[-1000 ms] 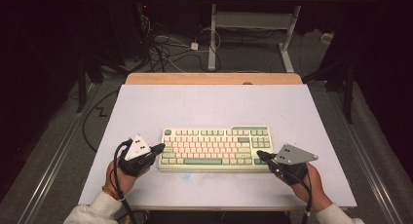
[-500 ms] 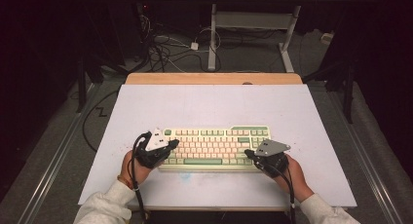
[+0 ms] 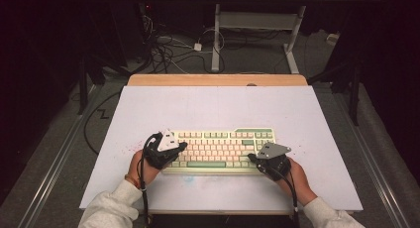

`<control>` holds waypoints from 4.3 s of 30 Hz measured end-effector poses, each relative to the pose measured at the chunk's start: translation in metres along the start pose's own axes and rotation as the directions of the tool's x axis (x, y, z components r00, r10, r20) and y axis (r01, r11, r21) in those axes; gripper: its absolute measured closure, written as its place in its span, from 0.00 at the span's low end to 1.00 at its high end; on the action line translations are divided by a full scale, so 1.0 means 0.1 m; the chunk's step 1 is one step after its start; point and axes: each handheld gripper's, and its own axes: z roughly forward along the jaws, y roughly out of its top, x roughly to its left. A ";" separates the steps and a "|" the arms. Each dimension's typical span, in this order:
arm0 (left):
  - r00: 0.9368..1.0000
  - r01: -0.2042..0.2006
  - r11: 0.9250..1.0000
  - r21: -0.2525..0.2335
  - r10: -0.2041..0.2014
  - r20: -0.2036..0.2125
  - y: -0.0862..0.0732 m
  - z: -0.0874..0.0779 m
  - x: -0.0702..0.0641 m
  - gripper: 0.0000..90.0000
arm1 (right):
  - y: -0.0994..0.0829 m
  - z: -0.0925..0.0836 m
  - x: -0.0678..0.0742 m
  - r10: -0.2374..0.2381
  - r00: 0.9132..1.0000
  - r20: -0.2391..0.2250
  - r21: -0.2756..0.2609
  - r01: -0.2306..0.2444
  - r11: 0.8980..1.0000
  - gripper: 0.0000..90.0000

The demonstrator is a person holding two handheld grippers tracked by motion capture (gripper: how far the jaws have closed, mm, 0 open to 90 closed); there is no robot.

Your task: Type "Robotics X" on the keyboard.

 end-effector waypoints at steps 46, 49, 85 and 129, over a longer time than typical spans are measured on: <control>0.997 -0.073 0.989 0.127 0.068 0.046 0.27 0.41 -0.02 0.98 | 0.00 -0.02 0.03 -0.013 1.000 0.008 0.000 0.013 1.000 1.00; 0.998 -0.065 0.993 0.098 0.062 0.032 0.29 0.36 -0.01 0.98 | 0.01 -0.05 0.02 -0.014 1.000 0.010 -0.015 0.014 1.000 1.00; 0.997 -0.082 0.995 -0.054 0.082 -0.018 0.26 -0.06 -0.03 0.98 | 0.09 -0.37 -0.05 0.009 0.999 0.042 -0.114 -0.004 0.993 1.00; 0.996 -0.016 0.992 -0.123 0.005 -0.086 -0.30 -0.52 -0.01 0.98 | 0.30 -0.27 -0.20 0.024 1.000 0.015 -0.133 -0.021 0.991 1.00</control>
